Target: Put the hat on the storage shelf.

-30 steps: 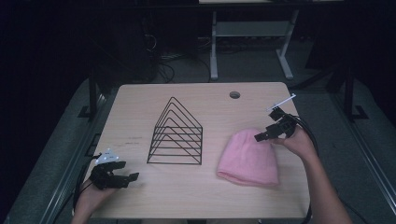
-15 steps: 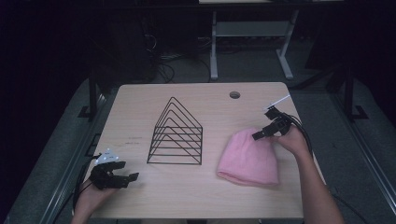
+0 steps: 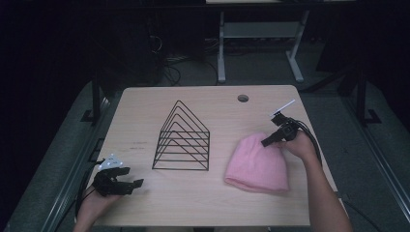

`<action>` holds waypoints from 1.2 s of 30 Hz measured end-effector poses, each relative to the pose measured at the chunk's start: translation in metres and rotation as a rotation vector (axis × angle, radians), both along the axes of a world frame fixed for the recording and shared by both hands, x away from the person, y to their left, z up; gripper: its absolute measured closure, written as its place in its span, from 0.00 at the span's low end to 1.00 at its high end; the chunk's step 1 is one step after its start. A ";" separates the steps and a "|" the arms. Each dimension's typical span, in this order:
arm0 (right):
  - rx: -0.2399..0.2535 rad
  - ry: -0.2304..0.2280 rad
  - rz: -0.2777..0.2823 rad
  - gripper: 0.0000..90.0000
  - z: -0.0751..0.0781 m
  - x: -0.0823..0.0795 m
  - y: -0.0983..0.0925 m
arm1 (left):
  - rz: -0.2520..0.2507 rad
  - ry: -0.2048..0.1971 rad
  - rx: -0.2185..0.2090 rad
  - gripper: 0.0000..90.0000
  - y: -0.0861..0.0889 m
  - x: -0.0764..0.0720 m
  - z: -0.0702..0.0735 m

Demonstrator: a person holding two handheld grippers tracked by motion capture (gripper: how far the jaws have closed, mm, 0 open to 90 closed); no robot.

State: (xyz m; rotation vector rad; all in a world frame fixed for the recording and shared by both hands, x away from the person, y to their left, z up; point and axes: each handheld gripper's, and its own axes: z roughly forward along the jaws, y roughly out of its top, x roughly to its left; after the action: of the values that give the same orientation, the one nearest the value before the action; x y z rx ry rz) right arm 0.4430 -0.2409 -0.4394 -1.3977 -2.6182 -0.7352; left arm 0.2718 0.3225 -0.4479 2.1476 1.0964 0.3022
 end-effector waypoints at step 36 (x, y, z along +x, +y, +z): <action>0.118 -0.053 0.002 0.88 0.016 -0.014 -0.009 | -0.012 0.025 -0.027 0.24 -0.001 0.006 0.002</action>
State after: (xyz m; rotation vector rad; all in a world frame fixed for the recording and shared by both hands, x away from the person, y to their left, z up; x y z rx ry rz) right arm 0.4293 -0.2501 -0.4238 -1.3621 -2.5669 -0.9216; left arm 0.2774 0.3213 -0.4456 2.1385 1.0951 0.2547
